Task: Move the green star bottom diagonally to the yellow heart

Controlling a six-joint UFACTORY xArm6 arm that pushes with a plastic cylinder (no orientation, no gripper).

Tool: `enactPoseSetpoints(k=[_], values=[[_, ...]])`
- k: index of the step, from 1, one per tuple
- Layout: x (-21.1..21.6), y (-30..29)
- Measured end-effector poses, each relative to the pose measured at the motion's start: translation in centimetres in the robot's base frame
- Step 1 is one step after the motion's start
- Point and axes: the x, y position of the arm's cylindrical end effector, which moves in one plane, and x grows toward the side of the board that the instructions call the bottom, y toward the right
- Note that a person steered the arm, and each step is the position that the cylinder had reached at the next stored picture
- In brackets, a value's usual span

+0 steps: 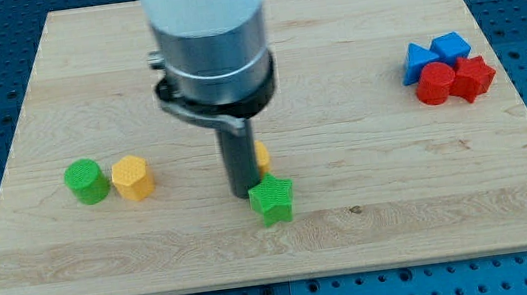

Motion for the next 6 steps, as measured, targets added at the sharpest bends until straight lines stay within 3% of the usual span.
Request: enactPoseSetpoints(k=[1, 2, 3, 5, 6], values=[[-0.3, 1.1], [-0.3, -3.8], [2.2, -3.8], [6.2, 3.4], [5.7, 4.8]])
